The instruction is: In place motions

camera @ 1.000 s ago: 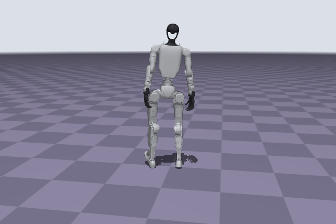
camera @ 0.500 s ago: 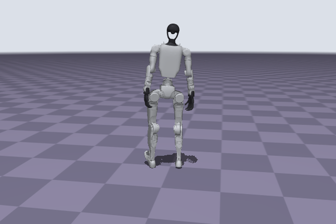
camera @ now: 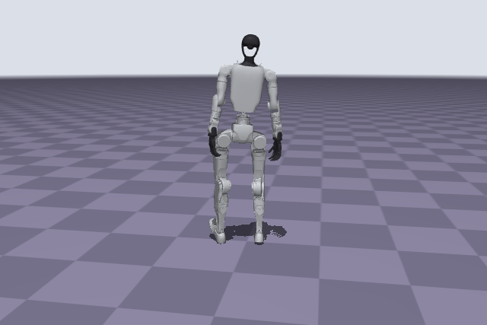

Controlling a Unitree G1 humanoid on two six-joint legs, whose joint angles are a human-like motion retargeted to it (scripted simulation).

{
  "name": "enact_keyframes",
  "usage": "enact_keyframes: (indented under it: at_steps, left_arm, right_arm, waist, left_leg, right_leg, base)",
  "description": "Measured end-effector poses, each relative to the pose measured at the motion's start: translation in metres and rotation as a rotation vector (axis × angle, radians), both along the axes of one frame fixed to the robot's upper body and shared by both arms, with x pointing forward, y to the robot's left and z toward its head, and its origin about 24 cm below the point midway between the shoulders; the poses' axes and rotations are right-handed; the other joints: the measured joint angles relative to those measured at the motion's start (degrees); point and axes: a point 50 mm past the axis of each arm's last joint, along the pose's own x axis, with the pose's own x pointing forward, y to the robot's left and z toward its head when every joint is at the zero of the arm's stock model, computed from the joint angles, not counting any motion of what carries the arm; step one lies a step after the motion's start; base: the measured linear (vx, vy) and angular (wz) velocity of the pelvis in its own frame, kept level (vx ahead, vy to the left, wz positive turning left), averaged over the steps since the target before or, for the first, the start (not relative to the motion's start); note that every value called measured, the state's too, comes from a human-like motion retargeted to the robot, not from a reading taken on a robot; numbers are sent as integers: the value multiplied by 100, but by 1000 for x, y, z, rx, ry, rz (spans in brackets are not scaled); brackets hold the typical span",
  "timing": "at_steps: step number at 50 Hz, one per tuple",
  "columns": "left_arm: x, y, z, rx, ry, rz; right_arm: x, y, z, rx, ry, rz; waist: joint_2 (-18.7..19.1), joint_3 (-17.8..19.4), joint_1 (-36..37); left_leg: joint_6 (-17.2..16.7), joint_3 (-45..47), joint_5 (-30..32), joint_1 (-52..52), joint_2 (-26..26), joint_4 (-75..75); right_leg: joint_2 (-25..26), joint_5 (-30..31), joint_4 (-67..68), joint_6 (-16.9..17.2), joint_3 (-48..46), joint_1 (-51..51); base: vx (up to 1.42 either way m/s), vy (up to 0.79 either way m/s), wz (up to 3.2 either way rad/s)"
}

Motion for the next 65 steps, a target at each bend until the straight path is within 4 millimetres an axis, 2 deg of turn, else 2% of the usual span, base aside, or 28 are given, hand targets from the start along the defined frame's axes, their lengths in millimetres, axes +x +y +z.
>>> enact_keyframes:
  at_steps: [65]
  left_arm:
    - [1,2,0,4,0,-11]
  right_arm:
    - [4,-1,0,4,-6,1]
  waist:
    - [-52,4,18]
  left_leg:
    - [-5,2,-71,16,-18,-12]
  right_leg:
    - [-26,-50,11,98,-56,4]
  base:
    - [0,0,0]
